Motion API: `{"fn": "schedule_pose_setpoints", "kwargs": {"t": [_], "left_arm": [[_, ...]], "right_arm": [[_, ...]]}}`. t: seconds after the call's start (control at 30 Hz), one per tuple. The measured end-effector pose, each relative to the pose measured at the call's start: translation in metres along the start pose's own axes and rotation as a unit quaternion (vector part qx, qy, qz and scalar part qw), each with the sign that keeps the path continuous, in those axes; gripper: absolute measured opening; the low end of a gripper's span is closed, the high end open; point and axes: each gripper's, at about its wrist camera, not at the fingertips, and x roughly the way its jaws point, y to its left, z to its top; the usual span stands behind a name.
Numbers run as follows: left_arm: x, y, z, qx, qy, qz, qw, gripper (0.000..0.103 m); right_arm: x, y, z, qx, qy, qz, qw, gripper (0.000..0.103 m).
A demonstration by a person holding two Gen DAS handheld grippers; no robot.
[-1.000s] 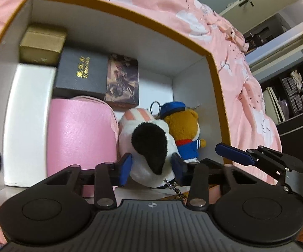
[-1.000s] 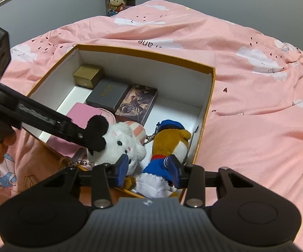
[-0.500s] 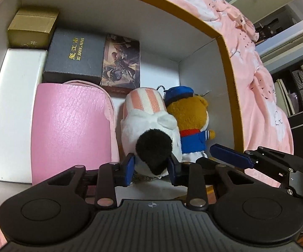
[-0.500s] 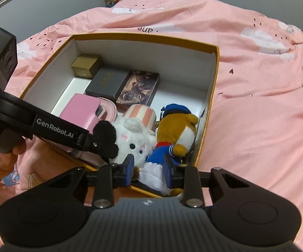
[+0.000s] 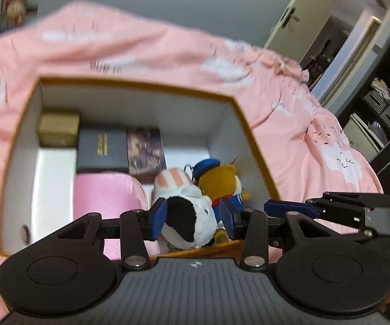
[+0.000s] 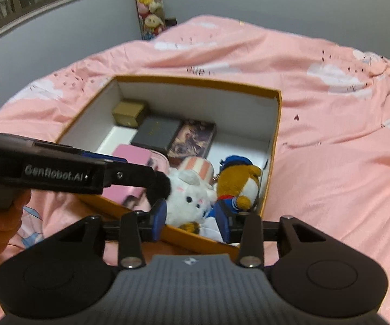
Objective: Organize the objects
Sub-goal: 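Open both grippers to release the plush toys and withdraw, then move both tools to the yellow tape measure and crocheted orange fruit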
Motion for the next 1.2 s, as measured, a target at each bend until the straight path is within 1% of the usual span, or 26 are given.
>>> {"fn": "schedule_pose_setpoints", "kwargs": {"t": [0.03, 0.1, 0.13, 0.2, 0.23, 0.3, 0.37, 0.53, 0.57, 0.63, 0.73, 0.8, 0.87, 0.97, 1.03, 1.1, 1.2], "left_arm": [[-0.007, -0.003, -0.003, 0.009, -0.011, 0.005, 0.9999, 0.048], [-0.018, -0.008, -0.011, 0.021, -0.027, 0.009, 0.9994, 0.049], [-0.023, -0.011, -0.015, 0.027, -0.032, 0.01, 0.9991, 0.049], [-0.032, -0.016, -0.024, 0.038, -0.044, 0.012, 0.9982, 0.049], [-0.037, -0.019, -0.028, 0.047, -0.05, 0.017, 0.9975, 0.049], [-0.042, -0.026, -0.034, 0.067, -0.057, 0.026, 0.9958, 0.049], [-0.048, -0.029, -0.04, 0.082, -0.06, 0.029, 0.9944, 0.05], [-0.057, -0.033, -0.058, 0.094, -0.07, 0.032, 0.9926, 0.05], [-0.057, -0.033, -0.061, 0.098, -0.07, 0.032, 0.9922, 0.05], [-0.056, -0.034, -0.067, 0.106, -0.057, 0.034, 0.9922, 0.051], [-0.054, -0.031, -0.073, 0.098, -0.029, 0.022, 0.9945, 0.054], [-0.052, -0.026, -0.077, 0.09, -0.007, 0.009, 0.9959, 0.055], [-0.048, -0.022, -0.082, 0.085, 0.018, 0.0, 0.9962, 0.056], [-0.04, -0.019, -0.093, 0.08, 0.054, -0.011, 0.9953, 0.056], [-0.032, -0.015, -0.101, 0.068, 0.083, -0.018, 0.9941, 0.056], [-0.024, -0.01, -0.109, 0.049, 0.111, -0.027, 0.9922, 0.056], [-0.019, -0.007, -0.118, 0.038, 0.138, -0.036, 0.989, 0.056]], "right_arm": [[-0.005, 0.001, -0.002, 0.003, -0.008, 0.003, 1.0, 0.046], [-0.016, 0.004, -0.007, 0.013, -0.025, 0.008, 1.0, 0.058], [-0.02, 0.005, -0.01, 0.017, -0.032, 0.009, 0.999, 0.06], [-0.028, 0.009, -0.017, 0.019, -0.044, 0.009, 0.999, 0.067], [-0.031, 0.01, -0.021, 0.019, -0.048, 0.006, 0.999, 0.07], [-0.038, 0.016, -0.031, 0.015, -0.061, -0.01, 0.998, 0.081], [-0.043, 0.02, -0.041, 0.013, -0.071, -0.022, 0.997, 0.085], [-0.051, 0.023, -0.062, 0.035, -0.085, -0.042, 0.995, 0.085], [-0.052, 0.023, -0.065, 0.039, -0.086, -0.046, 0.994, 0.087], [-0.052, 0.026, -0.072, 0.033, -0.083, -0.056, 0.994, 0.089], [-0.049, 0.03, -0.082, 0.029, -0.071, -0.061, 0.995, 0.089], [-0.045, 0.028, -0.088, 0.043, -0.055, -0.063, 0.996, 0.089], [-0.042, 0.025, -0.096, 0.057, -0.037, -0.057, 0.996, 0.089], [-0.039, 0.019, -0.106, 0.089, -0.018, -0.05, 0.995, 0.089], [-0.036, 0.017, -0.111, 0.103, -0.005, -0.052, 0.993, 0.089], [-0.034, 0.016, -0.117, 0.109, 0.004, -0.065, 0.992, 0.089], [-0.034, 0.016, -0.127, 0.116, 0.008, -0.08, 0.99, 0.088]]}}
